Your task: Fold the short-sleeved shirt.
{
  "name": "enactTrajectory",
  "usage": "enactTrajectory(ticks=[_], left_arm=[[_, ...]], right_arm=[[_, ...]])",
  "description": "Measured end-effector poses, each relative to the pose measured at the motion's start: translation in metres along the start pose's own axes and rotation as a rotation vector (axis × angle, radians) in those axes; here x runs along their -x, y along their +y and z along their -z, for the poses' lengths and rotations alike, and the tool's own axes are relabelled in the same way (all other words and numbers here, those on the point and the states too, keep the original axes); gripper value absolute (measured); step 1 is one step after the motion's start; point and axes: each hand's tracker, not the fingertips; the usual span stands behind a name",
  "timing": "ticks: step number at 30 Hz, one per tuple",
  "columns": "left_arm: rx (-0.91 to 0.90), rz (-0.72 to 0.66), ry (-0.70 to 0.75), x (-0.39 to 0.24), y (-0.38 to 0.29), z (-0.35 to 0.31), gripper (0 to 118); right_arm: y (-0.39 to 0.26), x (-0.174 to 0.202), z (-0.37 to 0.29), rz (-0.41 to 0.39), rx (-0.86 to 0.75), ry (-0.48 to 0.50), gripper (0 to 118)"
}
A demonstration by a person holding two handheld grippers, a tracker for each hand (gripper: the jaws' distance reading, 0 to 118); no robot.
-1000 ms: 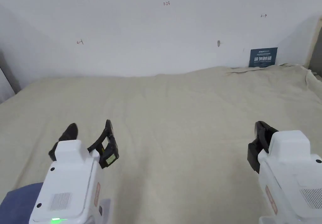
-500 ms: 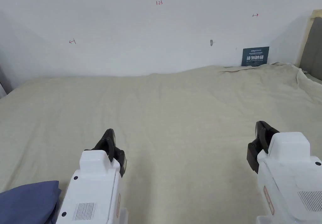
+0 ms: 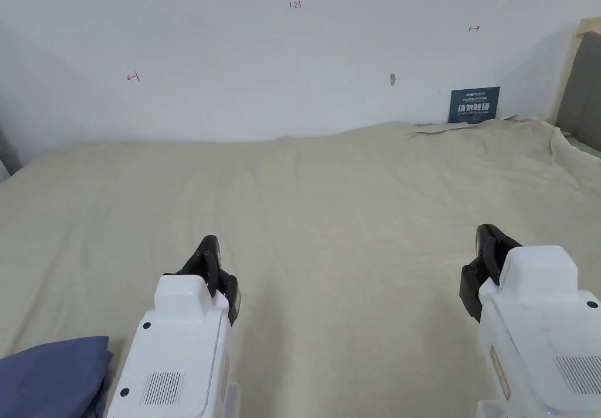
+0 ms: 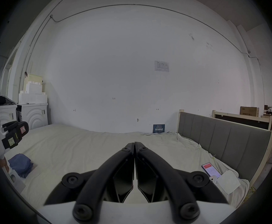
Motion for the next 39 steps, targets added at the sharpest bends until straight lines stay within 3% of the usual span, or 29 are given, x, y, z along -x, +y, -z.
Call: enactTrajectory(ticks=[39], left_arm=[[-0.002,-0.015,0.018,0.012,0.001,0.003,0]], right_arm=[[0.003,0.007,-0.001,-0.010,-0.004,0.012,0]])
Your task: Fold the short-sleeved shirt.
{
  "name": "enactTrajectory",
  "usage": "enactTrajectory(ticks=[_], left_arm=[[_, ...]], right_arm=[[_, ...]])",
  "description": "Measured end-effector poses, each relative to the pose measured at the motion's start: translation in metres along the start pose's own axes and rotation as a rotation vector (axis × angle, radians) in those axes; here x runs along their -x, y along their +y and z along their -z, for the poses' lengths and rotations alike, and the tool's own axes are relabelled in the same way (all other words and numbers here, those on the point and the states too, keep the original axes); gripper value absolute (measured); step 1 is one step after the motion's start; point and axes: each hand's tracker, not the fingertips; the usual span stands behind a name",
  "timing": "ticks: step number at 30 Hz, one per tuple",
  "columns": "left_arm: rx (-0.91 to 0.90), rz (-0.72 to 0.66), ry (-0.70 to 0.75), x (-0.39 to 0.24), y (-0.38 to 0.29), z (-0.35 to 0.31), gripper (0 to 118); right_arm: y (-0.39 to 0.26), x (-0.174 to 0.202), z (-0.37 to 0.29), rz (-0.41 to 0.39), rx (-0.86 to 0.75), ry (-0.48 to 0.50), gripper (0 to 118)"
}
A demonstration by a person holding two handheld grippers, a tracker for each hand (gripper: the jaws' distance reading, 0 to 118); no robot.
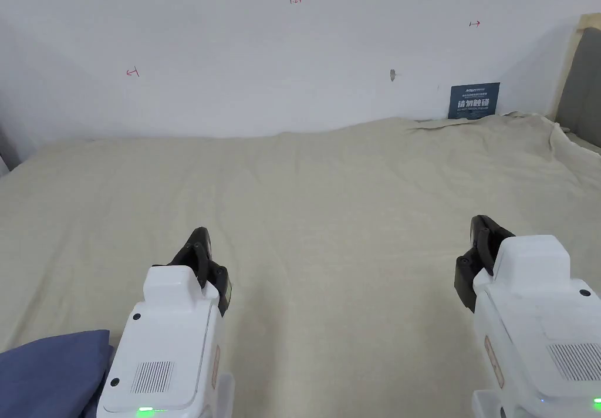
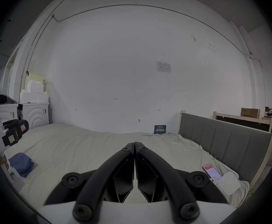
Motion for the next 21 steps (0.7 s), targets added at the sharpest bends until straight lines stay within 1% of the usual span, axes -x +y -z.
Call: enactTrajectory(ticks=[12,13,14,15,16,17,19,21], left_arm=[[0.006,0.002,-0.003,0.0009,0.0004,0.0000,0],[0.011,-0.005,-0.009,0.0018,0.0013,0.0005,1],[0.016,-0.010,-0.017,0.0021,0.0015,0.0010,5],[0.016,-0.010,-0.013,0.0021,0.0013,0.0012,10],[0.016,-0.008,-0.012,0.0022,0.0012,0.0014,24],[0.019,-0.006,-0.011,0.0024,0.0013,0.0016,41],[0.026,-0.013,-0.012,0.0040,0.0023,0.0018,77],[0.028,-0.017,-0.013,0.0045,0.0022,0.0021,97]], right_arm=[[0.0022,0.0005,-0.0019,0.000,-0.006,-0.009,1],[0.0022,0.0006,-0.0023,-0.001,-0.006,-0.011,2],[0.0021,0.0003,-0.0024,-0.001,-0.007,-0.015,2],[0.0020,-0.0002,-0.0026,0.003,-0.007,-0.016,4],[0.0018,-0.0007,-0.0030,0.010,-0.008,-0.015,16],[0.0017,-0.0011,-0.0031,0.009,-0.009,-0.022,32],[0.0019,-0.0028,-0.0034,0.015,-0.008,-0.022,69],[0.0018,-0.0035,-0.0038,0.021,-0.012,-0.020,86]])
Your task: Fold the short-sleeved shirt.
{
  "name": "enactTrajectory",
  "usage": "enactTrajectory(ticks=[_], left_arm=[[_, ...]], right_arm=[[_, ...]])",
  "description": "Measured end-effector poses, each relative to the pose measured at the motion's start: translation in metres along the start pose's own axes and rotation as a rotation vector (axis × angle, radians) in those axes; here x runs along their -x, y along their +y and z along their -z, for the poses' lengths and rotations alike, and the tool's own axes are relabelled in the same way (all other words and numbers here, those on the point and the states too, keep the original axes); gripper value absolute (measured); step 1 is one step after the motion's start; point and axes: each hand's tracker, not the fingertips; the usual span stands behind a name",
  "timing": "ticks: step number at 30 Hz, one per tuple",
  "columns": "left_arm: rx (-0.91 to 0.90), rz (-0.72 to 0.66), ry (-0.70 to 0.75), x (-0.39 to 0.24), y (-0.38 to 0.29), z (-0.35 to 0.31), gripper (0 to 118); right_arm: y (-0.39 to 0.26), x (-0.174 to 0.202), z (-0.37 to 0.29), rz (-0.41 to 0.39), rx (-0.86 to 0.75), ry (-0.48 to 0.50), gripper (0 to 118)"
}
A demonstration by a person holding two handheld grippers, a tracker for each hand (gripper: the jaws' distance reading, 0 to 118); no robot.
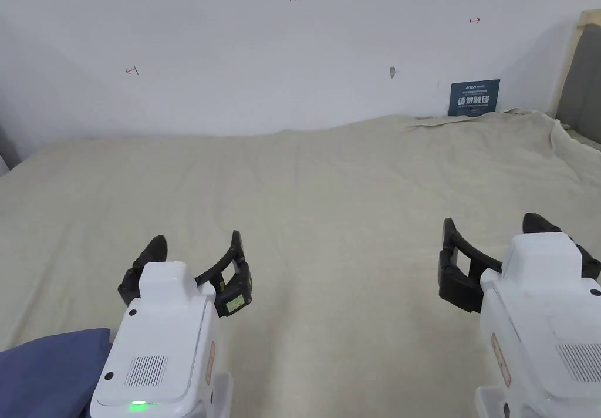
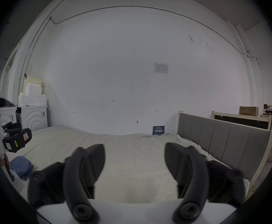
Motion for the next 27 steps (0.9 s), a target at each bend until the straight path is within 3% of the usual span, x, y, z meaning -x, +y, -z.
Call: enactTrajectory(ticks=[2,4,27], left_arm=[[0.003,0.008,-0.005,0.0002,-0.0007,0.0003,113],[-0.001,0.014,-0.006,0.0001,-0.0010,-0.0007,118],[-0.007,0.006,0.006,0.0023,0.0005,0.0019,118]], right_arm=[[0.0001,-0.0005,0.0000,-0.005,-0.003,-0.007,101],[-0.0002,-0.0022,0.0001,0.002,-0.007,-0.006,104],[0.0017,-0.0011,0.0006,0.007,-0.013,-0.002,110]])
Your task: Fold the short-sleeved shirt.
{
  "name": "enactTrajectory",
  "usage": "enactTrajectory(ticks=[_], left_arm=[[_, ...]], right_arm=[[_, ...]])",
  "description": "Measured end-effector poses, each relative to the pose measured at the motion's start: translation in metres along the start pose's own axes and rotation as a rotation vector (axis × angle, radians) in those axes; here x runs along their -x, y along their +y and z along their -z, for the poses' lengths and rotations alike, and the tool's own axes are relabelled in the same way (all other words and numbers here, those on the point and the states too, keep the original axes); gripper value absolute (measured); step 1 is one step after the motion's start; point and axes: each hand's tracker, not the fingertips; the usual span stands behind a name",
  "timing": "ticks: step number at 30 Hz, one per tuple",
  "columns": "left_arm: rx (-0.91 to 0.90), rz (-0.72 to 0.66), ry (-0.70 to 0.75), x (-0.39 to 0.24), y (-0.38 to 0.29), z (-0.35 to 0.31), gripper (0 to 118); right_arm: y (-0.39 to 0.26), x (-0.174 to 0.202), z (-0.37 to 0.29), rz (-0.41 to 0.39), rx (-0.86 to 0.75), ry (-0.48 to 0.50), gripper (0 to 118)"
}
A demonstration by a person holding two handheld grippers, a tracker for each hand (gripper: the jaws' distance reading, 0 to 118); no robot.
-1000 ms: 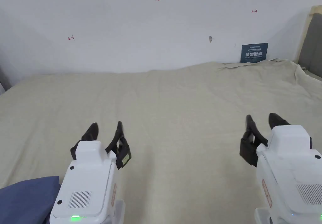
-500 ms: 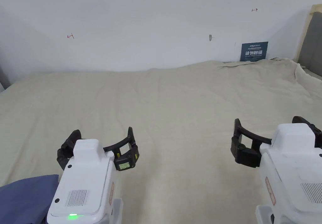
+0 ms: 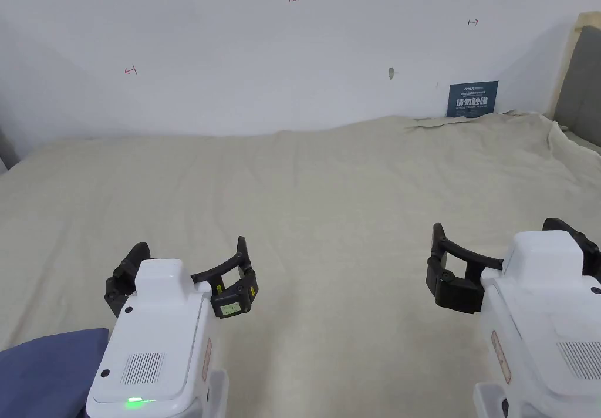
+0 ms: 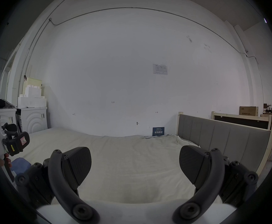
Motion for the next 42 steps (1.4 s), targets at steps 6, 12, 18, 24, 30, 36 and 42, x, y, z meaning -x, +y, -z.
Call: enactTrajectory(ticks=[6,12,18,24,30,36,42], left_arm=[[-0.003,0.005,0.002,0.0006,0.0004,-0.0002,118],[-0.004,-0.003,0.006,0.0015,0.0007,0.0005,118],[-0.002,-0.005,0.008,0.0017,0.0002,-0.0002,118],[0.000,0.005,0.008,0.0023,0.0001,-0.0002,118],[0.001,0.003,0.008,0.0028,-0.0001,0.0001,118],[0.005,0.007,0.006,0.0030,-0.0007,-0.0003,118],[0.002,0.005,0.006,0.0035,-0.0001,-0.0010,118]], right_arm=[[-0.0008,-0.0003,-0.0007,0.001,0.001,-0.003,110],[-0.0011,-0.0002,-0.0006,0.002,-0.001,-0.003,110],[-0.0011,-0.0004,-0.0012,-0.001,-0.003,-0.002,110],[-0.0009,-0.0008,-0.0013,0.005,0.000,-0.004,110],[-0.0001,-0.0001,-0.0011,0.005,-0.001,-0.003,110],[-0.0002,0.0001,-0.0011,0.005,0.000,-0.003,110],[-0.0002,-0.0001,-0.0012,0.006,0.001,-0.004,110]])
